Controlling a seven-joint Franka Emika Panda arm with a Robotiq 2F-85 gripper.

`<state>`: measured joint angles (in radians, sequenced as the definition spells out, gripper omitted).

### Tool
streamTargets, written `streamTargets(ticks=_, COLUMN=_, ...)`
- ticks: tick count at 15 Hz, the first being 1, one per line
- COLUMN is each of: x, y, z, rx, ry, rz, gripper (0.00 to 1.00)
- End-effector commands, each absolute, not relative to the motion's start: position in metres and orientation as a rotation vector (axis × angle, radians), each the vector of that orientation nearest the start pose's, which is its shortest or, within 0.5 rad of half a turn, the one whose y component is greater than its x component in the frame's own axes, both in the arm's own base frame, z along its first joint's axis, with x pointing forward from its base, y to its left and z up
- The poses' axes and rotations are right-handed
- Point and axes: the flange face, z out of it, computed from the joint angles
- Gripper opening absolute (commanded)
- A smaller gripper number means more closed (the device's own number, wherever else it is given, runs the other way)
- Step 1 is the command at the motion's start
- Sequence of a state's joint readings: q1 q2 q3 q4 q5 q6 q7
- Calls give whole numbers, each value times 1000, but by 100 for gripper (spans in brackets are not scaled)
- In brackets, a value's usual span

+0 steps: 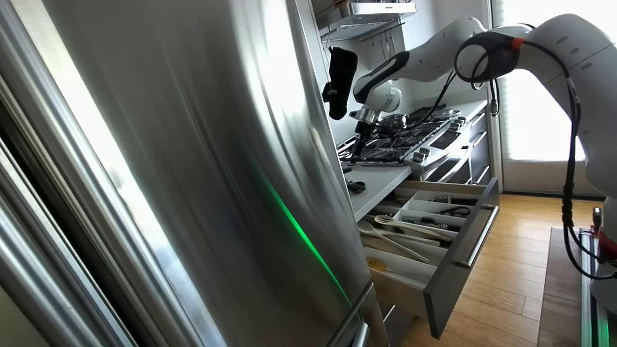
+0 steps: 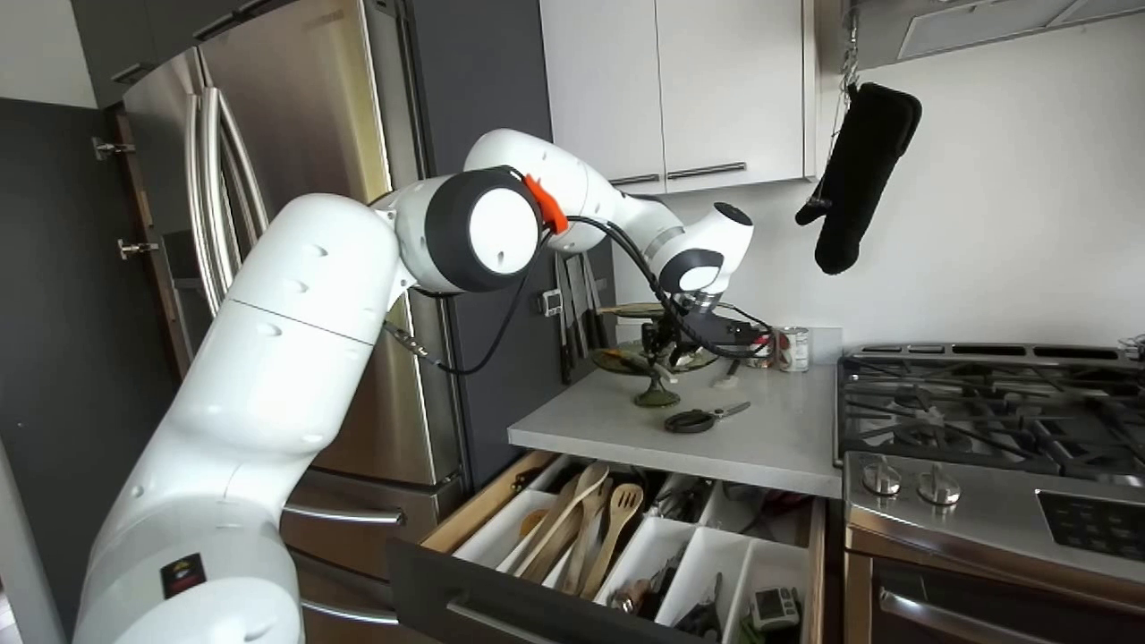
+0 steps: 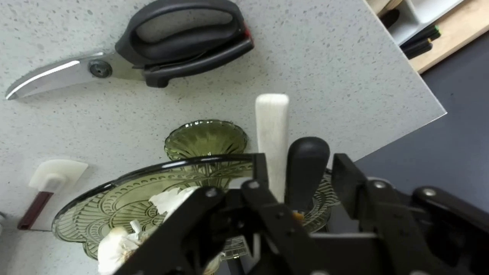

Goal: Move the serving spoon to the right

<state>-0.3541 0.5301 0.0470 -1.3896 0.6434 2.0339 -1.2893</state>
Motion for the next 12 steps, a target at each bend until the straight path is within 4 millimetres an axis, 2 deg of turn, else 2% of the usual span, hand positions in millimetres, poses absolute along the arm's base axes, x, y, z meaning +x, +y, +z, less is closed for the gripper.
streamTargets(ticks=1, x=705, y=-180, z=426, rx=-2534, ry=-973, rz=-792, gripper=76)
streamTargets(ticks=3, x=710, y=-172, z=429, rx=-2531, ry=-980, rz=-831, gripper=71)
streamTargets(ticks=7, x=718, y=-153, z=428, rx=-2515, ry=-982, rz=-884, gripper=52)
streamTargets(ticks=8, x=720, y=-149, z=428, rx=-2511, ry=-986, rz=-895, gripper=53)
streamTargets(ticks=9, x=722, y=-145, z=427, rx=-2505, ry=-990, rz=-905, gripper=45)
streamTargets(ticks=10, x=724, y=-141, z=426, rx=-2502, ry=-995, rz=-913, gripper=50)
streamTargets(ticks=12, x=727, y=-136, z=423, rx=-2495, ry=-1008, rz=-929, gripper=46)
